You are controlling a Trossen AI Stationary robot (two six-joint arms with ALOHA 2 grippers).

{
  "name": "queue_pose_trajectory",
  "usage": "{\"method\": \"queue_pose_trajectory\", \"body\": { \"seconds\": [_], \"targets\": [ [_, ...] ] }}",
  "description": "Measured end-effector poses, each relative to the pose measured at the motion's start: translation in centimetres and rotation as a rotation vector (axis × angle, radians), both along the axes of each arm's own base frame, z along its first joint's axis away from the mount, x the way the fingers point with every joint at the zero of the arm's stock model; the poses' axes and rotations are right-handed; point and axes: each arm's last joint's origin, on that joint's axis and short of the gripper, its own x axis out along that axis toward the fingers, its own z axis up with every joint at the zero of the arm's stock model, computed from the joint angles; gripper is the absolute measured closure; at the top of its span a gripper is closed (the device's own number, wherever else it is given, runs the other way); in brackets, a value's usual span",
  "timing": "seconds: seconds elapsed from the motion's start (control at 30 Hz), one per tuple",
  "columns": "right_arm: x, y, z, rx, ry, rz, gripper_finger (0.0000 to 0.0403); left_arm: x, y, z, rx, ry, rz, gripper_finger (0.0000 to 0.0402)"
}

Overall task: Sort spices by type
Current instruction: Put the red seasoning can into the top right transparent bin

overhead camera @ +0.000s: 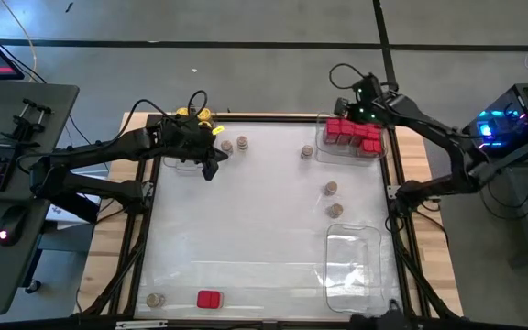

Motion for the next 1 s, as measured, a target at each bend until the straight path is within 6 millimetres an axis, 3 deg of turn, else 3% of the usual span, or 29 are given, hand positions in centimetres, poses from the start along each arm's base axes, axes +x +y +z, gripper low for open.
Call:
{"method": "queue_pose_trajectory", "body": {
  "seconds": [0.17,0.37,0.43,0.53,0.63,0.83,1.0],
  "targets": [
    [3.9,0.6,-0.1,-0.012,-0.182,0.348,0.0403,0.0,0.0,0.0,0.001,-0.001,0.001,0.0401],
    [9.0,4.4,1.7,-0.176,-0.365,0.708,0.0403,0.0,-0.2,0.0,-0.030,-0.009,-0.015,0.0401],
    [10.2,5.8,2.1,-0.224,-0.397,0.801,0.0403,0.0,-1.2,0.1,-0.074,-0.019,-0.149,0.0401],
    [10.9,7.0,2.2,-0.248,-0.392,0.867,0.0403,-0.7,-4.5,0.2,-0.129,0.019,-0.424,0.0402],
    [10.9,7.1,2.2,-0.266,-0.366,0.869,0.0402,-1.7,-8.3,-0.2,-0.200,0.129,-0.557,0.0401],
    [10.4,6.3,2.1,-0.288,-0.332,0.860,0.0402,-2.1,-16.0,0.0,-0.448,0.157,-0.621,0.0383],
    [10.0,5.6,2.0,-0.314,-0.304,0.860,0.0402,-1.5,-21.3,0.0,-0.506,0.196,-0.654,0.0357]
  ]
}}
